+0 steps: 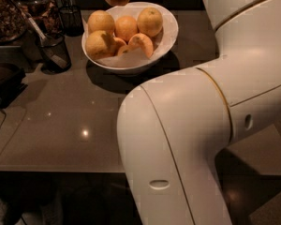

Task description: Pick orange from white bowl

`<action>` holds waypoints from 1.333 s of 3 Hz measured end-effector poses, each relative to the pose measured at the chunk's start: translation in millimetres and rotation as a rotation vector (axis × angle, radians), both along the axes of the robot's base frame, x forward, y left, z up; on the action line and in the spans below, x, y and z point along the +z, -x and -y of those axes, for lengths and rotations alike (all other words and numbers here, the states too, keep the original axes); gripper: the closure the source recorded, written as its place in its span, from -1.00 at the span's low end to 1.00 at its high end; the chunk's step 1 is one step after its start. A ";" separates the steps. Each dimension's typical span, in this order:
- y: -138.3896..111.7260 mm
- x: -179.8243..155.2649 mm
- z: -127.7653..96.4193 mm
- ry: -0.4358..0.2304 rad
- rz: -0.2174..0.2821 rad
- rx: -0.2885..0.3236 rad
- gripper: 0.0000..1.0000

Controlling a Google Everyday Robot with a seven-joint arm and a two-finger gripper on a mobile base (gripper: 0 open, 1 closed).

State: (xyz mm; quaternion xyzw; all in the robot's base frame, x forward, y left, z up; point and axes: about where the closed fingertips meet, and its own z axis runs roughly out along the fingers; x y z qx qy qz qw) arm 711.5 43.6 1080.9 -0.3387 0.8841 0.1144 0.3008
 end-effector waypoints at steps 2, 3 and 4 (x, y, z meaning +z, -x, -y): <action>29.3 27.3 34.7 -0.034 -0.021 -0.148 1.00; 39.8 7.1 38.8 -0.035 -0.096 -0.162 1.00; 66.6 -13.7 47.3 -0.050 -0.187 -0.197 1.00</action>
Offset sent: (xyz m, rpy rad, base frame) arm -0.0201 -0.0265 0.0229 0.0199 0.0145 -0.1208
